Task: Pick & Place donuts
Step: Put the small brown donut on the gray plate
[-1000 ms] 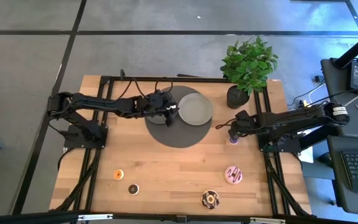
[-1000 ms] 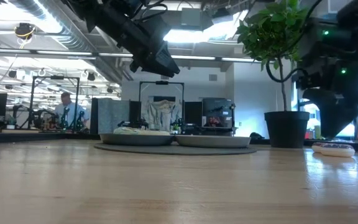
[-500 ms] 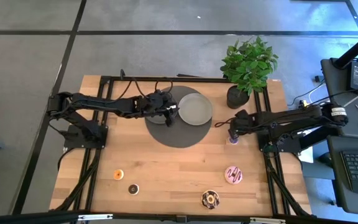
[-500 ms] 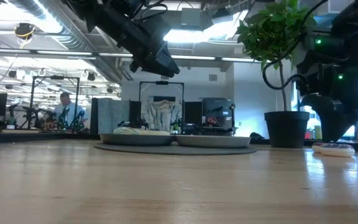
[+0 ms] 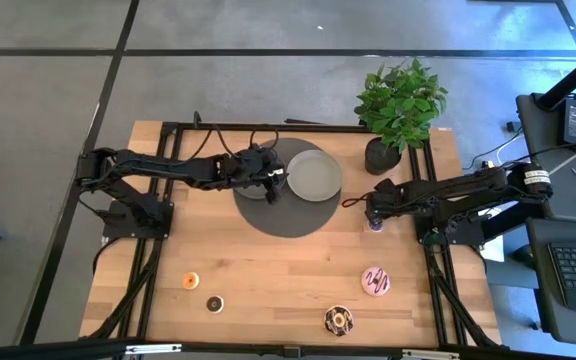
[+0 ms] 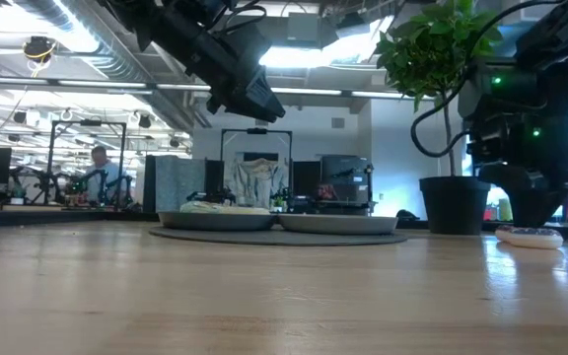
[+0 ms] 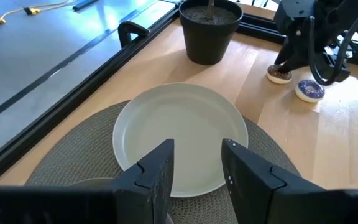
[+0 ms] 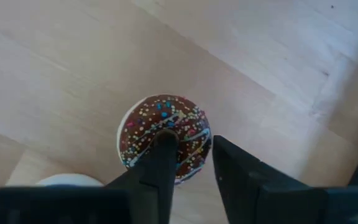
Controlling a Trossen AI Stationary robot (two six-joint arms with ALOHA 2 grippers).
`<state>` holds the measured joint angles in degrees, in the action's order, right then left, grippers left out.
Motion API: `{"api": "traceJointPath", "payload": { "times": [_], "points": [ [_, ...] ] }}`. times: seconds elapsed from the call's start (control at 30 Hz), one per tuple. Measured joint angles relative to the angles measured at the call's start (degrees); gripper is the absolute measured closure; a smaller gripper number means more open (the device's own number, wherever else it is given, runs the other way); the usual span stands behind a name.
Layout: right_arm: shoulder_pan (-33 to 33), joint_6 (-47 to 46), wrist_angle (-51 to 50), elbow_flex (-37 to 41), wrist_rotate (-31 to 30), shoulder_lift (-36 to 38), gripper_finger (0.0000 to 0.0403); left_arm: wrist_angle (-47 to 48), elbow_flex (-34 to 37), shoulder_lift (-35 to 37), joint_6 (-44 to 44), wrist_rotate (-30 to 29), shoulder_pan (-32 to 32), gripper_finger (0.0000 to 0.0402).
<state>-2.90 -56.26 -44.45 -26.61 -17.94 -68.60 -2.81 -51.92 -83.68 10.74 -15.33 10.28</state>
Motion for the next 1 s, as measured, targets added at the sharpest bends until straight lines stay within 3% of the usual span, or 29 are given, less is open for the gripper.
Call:
{"api": "traceJointPath", "payload": {
  "times": [0.23,0.53,0.8,1.0],
  "points": [
    [0.0,5.2,0.0,-0.1,0.0,0.0,0.0391,0.0,0.0,0.0,-2.9,0.0,0.0,0.0268],
    [0.0,15.0,-1.6,-8.0,-1.4,0.1,0.0396,-0.3,0.0,0.0,-5.6,0.0,0.0,0.0272],
    [-0.5,34.9,16.9,-16.2,-0.2,-1.5,0.0396,0.3,0.0,0.1,-5.6,-0.2,0.0,0.0272],
    [-6.0,45.3,19.6,-24.9,0.2,-10.8,0.0397,3.5,0.0,1.3,-5.6,-0.2,0.0,0.0268]
  ]
}}
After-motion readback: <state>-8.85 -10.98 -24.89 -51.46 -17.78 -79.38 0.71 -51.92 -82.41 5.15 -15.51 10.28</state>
